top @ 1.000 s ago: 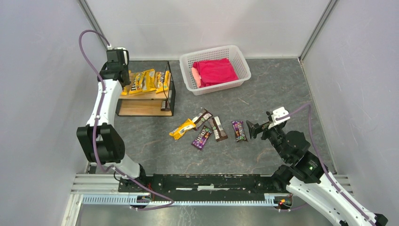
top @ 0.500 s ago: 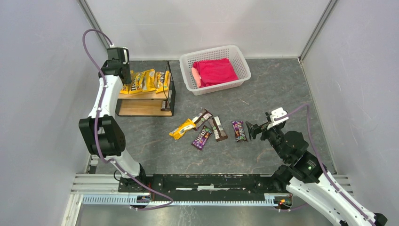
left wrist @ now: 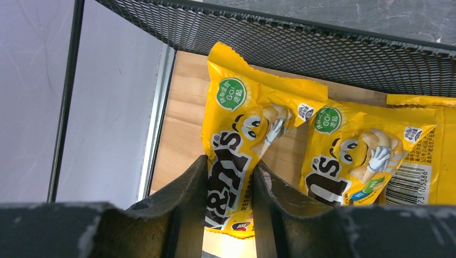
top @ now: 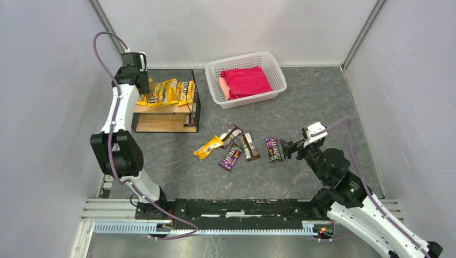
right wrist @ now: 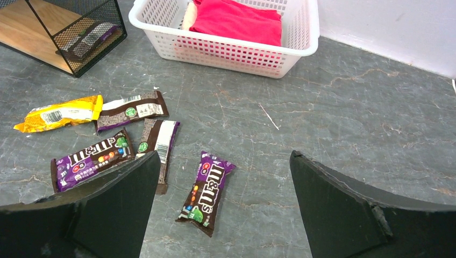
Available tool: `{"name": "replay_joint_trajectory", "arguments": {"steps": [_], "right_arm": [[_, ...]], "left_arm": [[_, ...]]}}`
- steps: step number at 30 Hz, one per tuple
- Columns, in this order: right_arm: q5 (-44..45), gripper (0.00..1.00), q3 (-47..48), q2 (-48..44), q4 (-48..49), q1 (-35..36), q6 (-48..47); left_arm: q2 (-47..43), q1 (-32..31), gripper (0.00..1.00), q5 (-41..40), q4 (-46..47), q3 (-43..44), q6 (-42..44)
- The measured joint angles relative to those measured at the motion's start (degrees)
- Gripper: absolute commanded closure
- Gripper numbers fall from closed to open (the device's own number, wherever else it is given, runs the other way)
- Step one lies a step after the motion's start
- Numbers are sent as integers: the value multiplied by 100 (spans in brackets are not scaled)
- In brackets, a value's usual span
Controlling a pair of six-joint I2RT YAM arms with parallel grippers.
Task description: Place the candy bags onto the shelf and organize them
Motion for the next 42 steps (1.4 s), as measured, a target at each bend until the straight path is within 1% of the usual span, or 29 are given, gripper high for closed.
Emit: {"name": "replay_joint_trajectory", "arguments": {"steps": [7, 15, 28, 36, 42], "right_arm": [[-7, 2, 0, 52, 22, 0, 0], [-7, 2, 0, 57, 39, 0, 0], [-33, 2, -2, 57, 42, 0, 0], [-70, 2, -11, 57, 76, 0, 2], [-111, 2, -11, 55, 76, 0, 2]], "left_arm": [[37, 13, 59, 203, -92, 63, -17], [203, 13, 57, 326, -271, 170, -286], [227, 13, 50, 479, -435, 225, -372], [227, 28, 41, 522, -468, 227, -372], [227, 35, 41, 527, -557, 245, -372]]}}
